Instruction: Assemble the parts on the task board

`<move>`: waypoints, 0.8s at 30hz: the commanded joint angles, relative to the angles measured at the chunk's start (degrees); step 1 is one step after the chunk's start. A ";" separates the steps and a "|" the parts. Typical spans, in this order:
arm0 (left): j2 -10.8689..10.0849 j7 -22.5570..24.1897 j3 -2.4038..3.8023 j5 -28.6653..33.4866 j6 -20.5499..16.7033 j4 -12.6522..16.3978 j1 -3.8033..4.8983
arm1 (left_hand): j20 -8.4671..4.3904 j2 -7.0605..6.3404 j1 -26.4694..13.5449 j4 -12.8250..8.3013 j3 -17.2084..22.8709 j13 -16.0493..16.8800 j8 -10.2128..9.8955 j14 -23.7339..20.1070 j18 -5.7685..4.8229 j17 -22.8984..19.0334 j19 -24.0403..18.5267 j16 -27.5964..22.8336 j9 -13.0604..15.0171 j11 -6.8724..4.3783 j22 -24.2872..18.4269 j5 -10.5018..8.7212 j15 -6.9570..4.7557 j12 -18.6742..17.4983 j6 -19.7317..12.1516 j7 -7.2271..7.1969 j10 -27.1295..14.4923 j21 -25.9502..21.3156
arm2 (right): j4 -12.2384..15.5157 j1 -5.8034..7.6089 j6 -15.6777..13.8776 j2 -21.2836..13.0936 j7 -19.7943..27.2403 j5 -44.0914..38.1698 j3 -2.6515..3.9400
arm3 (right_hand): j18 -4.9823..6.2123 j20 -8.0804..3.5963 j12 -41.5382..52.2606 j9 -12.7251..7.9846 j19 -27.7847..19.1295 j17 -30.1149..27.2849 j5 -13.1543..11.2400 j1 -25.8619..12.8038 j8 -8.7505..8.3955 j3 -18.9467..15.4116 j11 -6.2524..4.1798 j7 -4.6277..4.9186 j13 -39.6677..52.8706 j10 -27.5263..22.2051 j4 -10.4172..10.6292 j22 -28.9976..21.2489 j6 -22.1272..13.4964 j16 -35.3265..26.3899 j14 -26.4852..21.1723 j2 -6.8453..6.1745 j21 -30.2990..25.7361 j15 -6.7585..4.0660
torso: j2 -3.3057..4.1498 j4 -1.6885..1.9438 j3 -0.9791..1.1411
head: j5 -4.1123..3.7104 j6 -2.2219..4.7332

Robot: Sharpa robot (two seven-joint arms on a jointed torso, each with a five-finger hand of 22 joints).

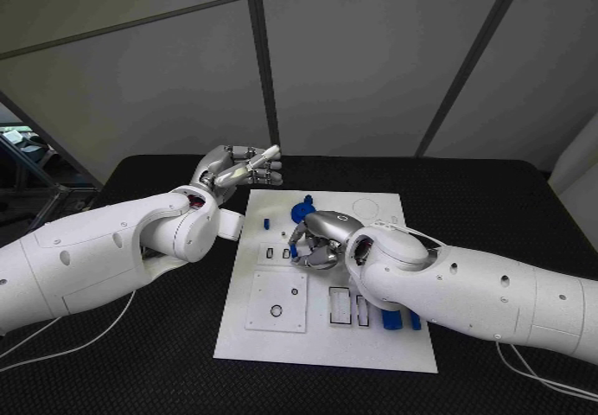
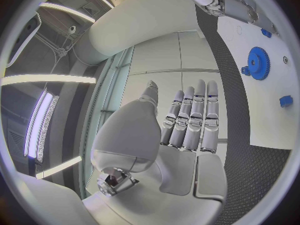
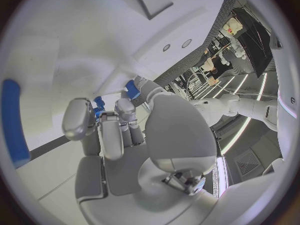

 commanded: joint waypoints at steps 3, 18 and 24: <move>-0.01 -0.13 0.02 -0.17 0.77 0.00 0.07 | 0.07 0.65 0.02 -0.26 0.09 0.06 -0.34 -0.30 -0.75 0.05 -0.40 -0.34 -0.03 0.16 -0.06 -0.10 0.01 -0.35 0.44 -0.09 0.39 -0.26 | 0.20 -0.10 -1.95 -0.39 0.06 -0.15 -0.17 | 0.66 0.81 -0.87 0.02 -0.39 6.22 1.09 -0.73 -0.94 -2.46 0.41 0.47 -1.27 -1.50 0.70 -0.51 -2.69 -0.18 4.04 -1.08 -0.73 0.76 | 0.02 -0.02 0.03 | -0.04 0.08; -0.16 -2.87 0.01 -2.53 0.78 -0.59 0.05 | -1.31 0.54 -0.02 -0.79 -0.47 0.87 -0.28 4.95 -0.53 1.83 3.76 2.91 0.15 -0.96 1.10 -0.11 -1.63 0.57 1.61 -1.03 3.04 2.54 | 5.78 -0.20 -14.52 -5.74 13.59 4.14 -0.10 | 1.22 1.19 -0.52 0.25 -1.96 4.31 2.55 2.71 0.26 -7.26 0.65 0.74 -2.08 -2.19 2.58 -3.09 -4.17 -1.39 3.49 -0.53 -2.52 1.06 | -0.21 -0.12 0.02 | -0.06 0.58; -0.65 -8.68 0.01 -9.12 2.04 -1.40 0.05 | -5.72 0.44 0.06 -1.11 -1.08 4.71 1.96 18.85 -0.51 11.78 14.30 17.02 1.38 -4.84 5.59 -0.05 -6.04 6.35 5.98 -3.98 12.13 11.42 | 9.47 0.20 -12.69 -10.45 21.88 13.15 0.27 | 2.48 1.06 -1.99 0.43 -6.10 -0.27 2.96 4.53 1.40 -7.18 0.40 0.46 -3.96 -3.77 2.17 -9.47 -3.09 -4.56 2.04 0.30 -6.94 0.86 | -0.75 -0.12 -0.01 | -0.01 0.96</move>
